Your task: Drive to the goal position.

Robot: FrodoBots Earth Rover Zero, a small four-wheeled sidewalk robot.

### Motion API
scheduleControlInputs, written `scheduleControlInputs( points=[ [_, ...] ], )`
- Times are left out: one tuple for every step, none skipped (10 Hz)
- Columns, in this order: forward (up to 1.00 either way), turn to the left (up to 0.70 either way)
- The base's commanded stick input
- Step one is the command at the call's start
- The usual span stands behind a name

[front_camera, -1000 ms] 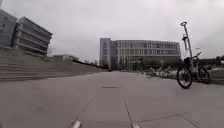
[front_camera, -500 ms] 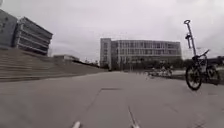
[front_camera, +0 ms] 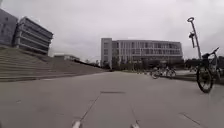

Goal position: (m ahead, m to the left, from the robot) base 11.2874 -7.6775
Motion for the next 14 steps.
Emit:
scheduleControlInputs(
  points=[
    [0.70,0.00],
    [0.70,0.00],
    [0.70,0.00],
    [0.70,0.00],
    [0.70,0.00],
    [0.70,0.00],
    [0.70,0.00],
    [0.70,0.00],
    [0.70,0.00],
    [0.70,0.00],
    [0.70,0.00],
    [0.70,0.00],
    [0.70,0.00],
    [0.70,0.00]
  ],
)
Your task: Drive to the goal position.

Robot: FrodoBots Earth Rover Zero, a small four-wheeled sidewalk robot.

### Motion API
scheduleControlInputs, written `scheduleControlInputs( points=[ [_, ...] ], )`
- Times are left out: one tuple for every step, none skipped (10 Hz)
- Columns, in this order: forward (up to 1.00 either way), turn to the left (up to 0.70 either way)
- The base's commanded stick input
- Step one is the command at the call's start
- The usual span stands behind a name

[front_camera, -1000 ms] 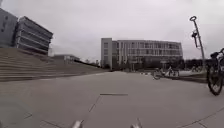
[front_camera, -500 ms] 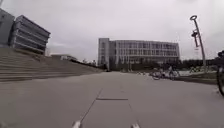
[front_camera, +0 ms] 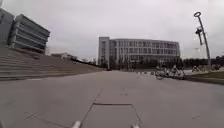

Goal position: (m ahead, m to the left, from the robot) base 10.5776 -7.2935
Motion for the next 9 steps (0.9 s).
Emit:
scheduleControlInputs(
  points=[
    [0.70,0.00],
    [0.70,0.00],
    [0.70,0.00],
    [0.70,0.00],
    [0.70,0.00],
    [0.70,0.00],
    [0.70,0.00],
    [0.70,0.00],
    [0.70,0.00]
  ],
)
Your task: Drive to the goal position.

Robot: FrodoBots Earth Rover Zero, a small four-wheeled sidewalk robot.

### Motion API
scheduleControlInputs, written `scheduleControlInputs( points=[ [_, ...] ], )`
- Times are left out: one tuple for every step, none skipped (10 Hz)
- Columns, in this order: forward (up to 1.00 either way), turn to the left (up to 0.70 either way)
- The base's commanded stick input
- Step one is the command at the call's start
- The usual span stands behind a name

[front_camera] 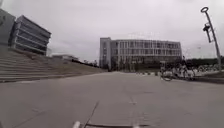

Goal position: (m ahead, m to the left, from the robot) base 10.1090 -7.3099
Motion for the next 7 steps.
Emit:
scheduleControlInputs(
  points=[
    [0.70,0.00],
    [0.70,0.00],
    [0.70,0.00],
    [0.70,0.00],
    [0.70,0.00],
    [0.70,0.00],
    [0.70,0.00]
  ],
)
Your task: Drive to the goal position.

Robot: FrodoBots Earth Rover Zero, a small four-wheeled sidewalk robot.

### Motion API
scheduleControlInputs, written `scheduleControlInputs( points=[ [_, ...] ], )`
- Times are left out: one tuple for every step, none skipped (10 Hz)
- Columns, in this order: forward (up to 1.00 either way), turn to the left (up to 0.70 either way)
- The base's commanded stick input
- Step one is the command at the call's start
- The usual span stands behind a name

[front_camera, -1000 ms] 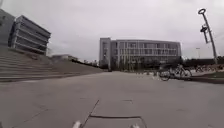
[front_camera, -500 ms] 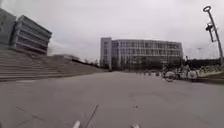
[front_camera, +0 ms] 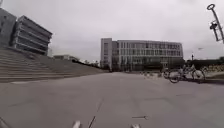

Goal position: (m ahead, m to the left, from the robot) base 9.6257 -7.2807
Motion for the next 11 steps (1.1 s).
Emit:
scheduleControlInputs(
  points=[
    [0.70,0.00],
    [0.70,0.00],
    [0.70,0.00],
    [0.70,0.00],
    [0.70,0.00],
    [0.70,0.00],
    [0.70,0.00],
    [0.70,0.00],
    [0.70,0.00],
    [0.70,0.00],
    [0.70,0.00]
  ],
)
